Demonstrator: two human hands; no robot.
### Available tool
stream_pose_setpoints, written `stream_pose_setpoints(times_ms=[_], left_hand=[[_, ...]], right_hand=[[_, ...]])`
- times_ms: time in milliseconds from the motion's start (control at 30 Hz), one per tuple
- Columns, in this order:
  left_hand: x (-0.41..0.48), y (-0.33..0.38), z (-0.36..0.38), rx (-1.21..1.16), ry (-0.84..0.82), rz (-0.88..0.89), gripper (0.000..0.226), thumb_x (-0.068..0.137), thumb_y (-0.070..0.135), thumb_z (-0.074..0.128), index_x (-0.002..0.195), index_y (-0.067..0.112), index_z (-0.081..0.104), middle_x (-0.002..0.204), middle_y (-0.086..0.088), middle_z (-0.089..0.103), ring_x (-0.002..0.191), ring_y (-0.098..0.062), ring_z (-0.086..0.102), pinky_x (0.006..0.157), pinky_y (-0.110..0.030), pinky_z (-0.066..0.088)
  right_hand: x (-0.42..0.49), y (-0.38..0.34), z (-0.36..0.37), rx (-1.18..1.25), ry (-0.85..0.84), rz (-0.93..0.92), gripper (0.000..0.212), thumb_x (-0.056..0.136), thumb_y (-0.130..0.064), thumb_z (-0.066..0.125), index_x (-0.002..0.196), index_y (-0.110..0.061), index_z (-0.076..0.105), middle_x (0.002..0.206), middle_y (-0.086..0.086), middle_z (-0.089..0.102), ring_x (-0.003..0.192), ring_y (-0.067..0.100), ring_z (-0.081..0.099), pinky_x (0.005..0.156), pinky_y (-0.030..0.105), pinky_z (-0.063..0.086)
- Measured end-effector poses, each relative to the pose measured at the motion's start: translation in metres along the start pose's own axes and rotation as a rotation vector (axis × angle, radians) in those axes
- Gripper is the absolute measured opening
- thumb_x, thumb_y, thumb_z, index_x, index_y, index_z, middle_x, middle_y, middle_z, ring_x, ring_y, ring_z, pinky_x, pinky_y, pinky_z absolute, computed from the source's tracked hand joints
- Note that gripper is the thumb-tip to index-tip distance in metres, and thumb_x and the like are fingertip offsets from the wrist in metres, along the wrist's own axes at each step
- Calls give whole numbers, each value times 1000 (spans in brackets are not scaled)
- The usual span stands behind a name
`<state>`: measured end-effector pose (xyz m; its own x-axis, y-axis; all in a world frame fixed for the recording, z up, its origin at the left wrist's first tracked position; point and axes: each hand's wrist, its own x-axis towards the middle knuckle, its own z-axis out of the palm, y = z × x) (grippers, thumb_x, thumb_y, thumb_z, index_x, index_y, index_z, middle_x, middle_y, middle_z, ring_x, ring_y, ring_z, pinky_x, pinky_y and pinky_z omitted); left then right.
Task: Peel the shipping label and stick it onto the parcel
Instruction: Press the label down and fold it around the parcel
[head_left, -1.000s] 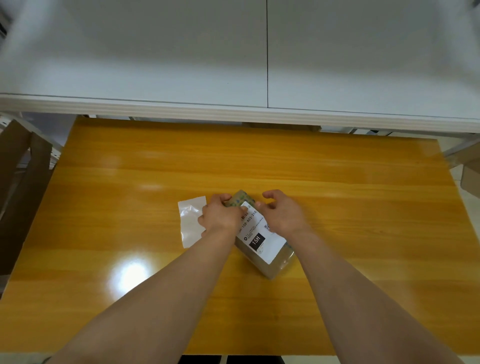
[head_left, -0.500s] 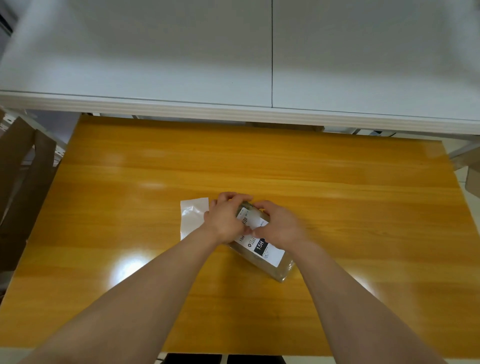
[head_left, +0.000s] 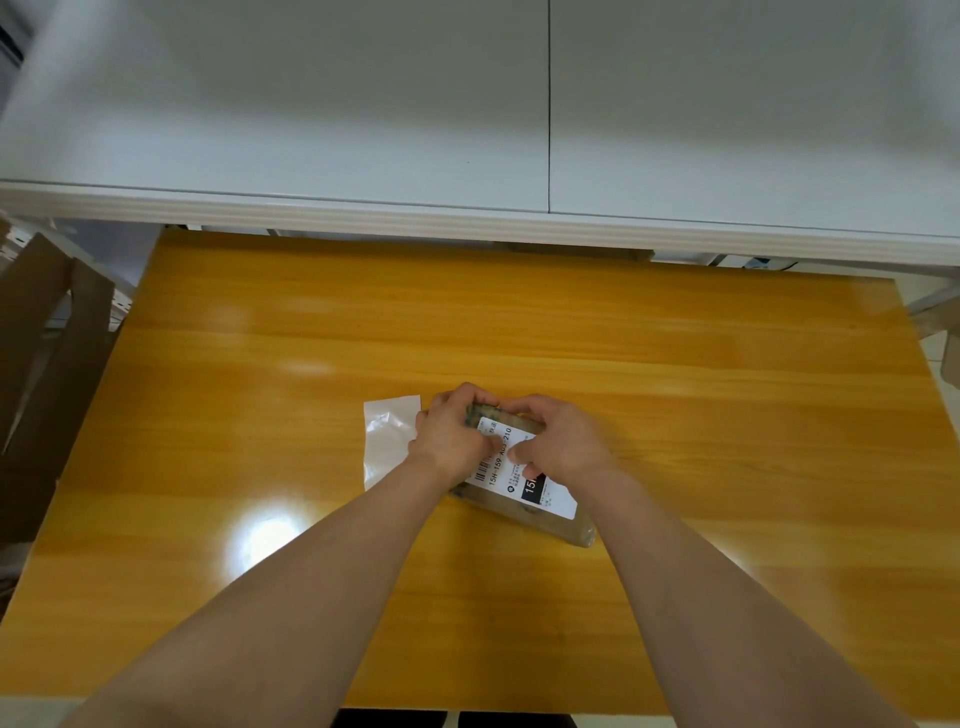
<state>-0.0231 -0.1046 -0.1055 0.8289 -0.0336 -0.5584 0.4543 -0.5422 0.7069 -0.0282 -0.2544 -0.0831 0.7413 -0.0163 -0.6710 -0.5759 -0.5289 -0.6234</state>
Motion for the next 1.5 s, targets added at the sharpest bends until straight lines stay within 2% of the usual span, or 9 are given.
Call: stream_pose_setpoints(times_ms=[133, 267, 467, 600, 767, 900, 1000, 1133, 1500], left_hand=[[1, 1, 1, -20, -6, 0, 39, 76, 23, 72, 92, 54, 56, 111, 9, 49, 117, -31, 49, 94, -50, 50], [3, 2, 0, -125, -6, -4, 30, 69, 27, 69, 86, 50, 62, 110, 5, 58, 108, -30, 58, 89, -50, 54], [9, 0, 1, -312, 13, -63, 14, 75, 22, 70, 82, 34, 70, 99, -3, 72, 96, -29, 68, 86, -50, 57], [11, 1, 1, -319, 24, -80, 15, 84, 14, 69, 82, 29, 71, 96, -4, 73, 93, -30, 70, 85, -51, 58], [8, 1, 1, -267, 10, -65, 10, 82, 25, 68, 84, 35, 69, 97, -2, 73, 95, -30, 69, 86, -50, 57], [7, 3, 0, -88, 47, -47, 20, 68, 47, 64, 87, 45, 64, 109, 3, 68, 104, -26, 64, 91, -50, 53], [-3, 12, -3, 202, -5, 11, 60, 70, 46, 75, 125, 45, 52, 138, 2, 46, 128, -29, 42, 106, -50, 38], [-14, 17, 0, 303, -66, 24, 89, 66, 39, 85, 140, 46, 36, 151, 0, 27, 139, -31, 26, 112, -51, 30], [-15, 14, 12, 252, 11, -11, 57, 69, 24, 78, 117, 46, 57, 143, 4, 34, 134, -28, 31, 110, -43, 31]], right_hand=[[5, -1, 4, 138, 24, 48, 47, 82, 5, 71, 115, -28, 64, 124, 0, 65, 49, 14, 64, 57, 29, 57], [5, -5, 5, 206, 58, 91, 35, 88, -1, 67, 113, -25, 66, 124, -5, 64, 49, 15, 63, 36, 16, 39], [8, -6, 8, 256, 102, 87, 18, 89, -14, 70, 85, -31, 65, 114, -3, 68, 44, 15, 63, 48, 21, 46], [7, -5, 9, 277, 122, 95, 17, 88, -16, 72, 85, -32, 66, 114, -4, 69, 42, 12, 63, 58, 28, 53], [2, -7, 4, 293, 106, 98, 7, 93, -24, 67, 98, -28, 67, 115, -6, 67, 42, 11, 62, 39, 17, 39], [-3, -2, -10, 161, 84, 17, 30, 91, -26, 68, 121, -28, 63, 132, -4, 59, 45, 9, 59, 52, 22, 45], [-8, 5, -22, -83, 18, -11, 50, 88, -20, 72, 134, -28, 55, 139, 2, 52, 50, 12, 58, 66, 33, 53], [-7, 14, -22, -253, -44, -46, 65, 78, -18, 80, 137, -27, 52, 120, 3, 63, 59, 16, 60, 62, 35, 55], [-8, 16, -7, -318, 96, -36, 44, 78, -30, 70, 119, -39, 58, 93, -4, 71, 67, 19, 70, 67, 39, 60]])
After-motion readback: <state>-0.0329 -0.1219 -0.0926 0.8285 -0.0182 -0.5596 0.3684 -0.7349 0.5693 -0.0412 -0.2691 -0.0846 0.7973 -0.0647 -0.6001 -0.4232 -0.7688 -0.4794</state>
